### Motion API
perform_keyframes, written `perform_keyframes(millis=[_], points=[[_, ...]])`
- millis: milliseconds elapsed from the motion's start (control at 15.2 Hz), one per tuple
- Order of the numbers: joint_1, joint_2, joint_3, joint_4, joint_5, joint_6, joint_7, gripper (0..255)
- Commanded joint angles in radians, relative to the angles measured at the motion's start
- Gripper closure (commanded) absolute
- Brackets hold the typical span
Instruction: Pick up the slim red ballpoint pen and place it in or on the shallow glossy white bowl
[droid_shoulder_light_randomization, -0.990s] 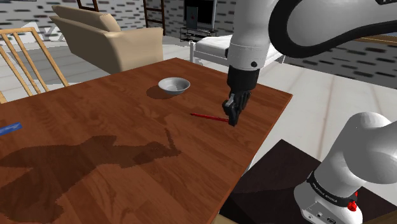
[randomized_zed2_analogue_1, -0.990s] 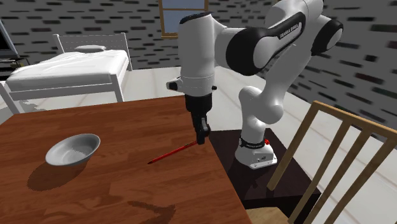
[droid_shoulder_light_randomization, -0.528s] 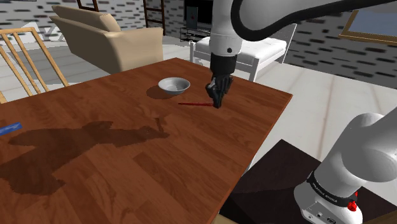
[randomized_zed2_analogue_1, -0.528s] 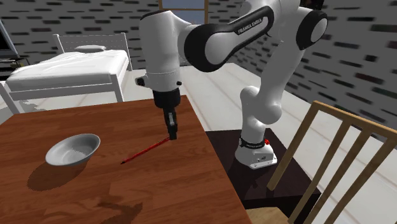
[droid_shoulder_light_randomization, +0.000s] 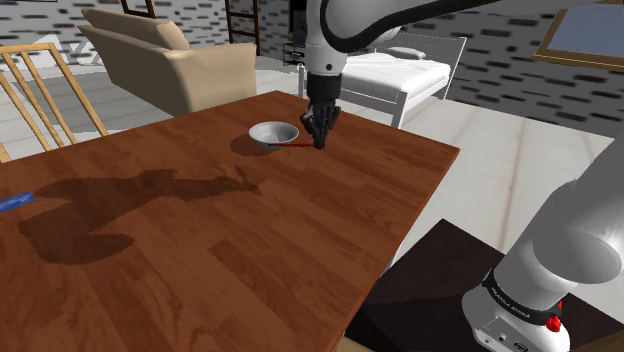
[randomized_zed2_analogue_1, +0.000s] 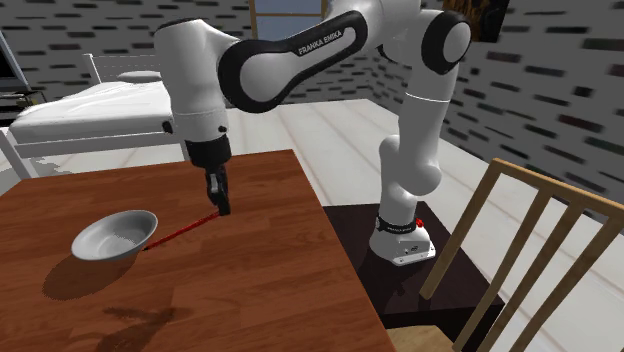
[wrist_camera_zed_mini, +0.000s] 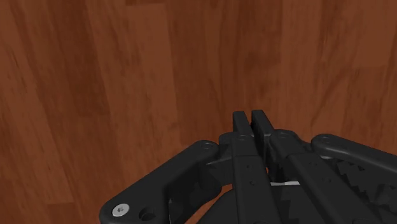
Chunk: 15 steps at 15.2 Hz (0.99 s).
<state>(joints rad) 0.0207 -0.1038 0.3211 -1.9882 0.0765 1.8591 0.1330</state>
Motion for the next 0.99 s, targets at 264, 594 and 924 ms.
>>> perform_keyframes(millis=[264, 594, 924], points=[[-0.026, 0.216, -0.024, 0.258, -0.071, -0.053, -0.027, 255], [-0.027, 0.418, -0.043, 0.531, -0.124, -0.133, -0.048, 255], [0.000, 0.686, -0.067, 0.945, -0.178, -0.283, -0.078, 255]])
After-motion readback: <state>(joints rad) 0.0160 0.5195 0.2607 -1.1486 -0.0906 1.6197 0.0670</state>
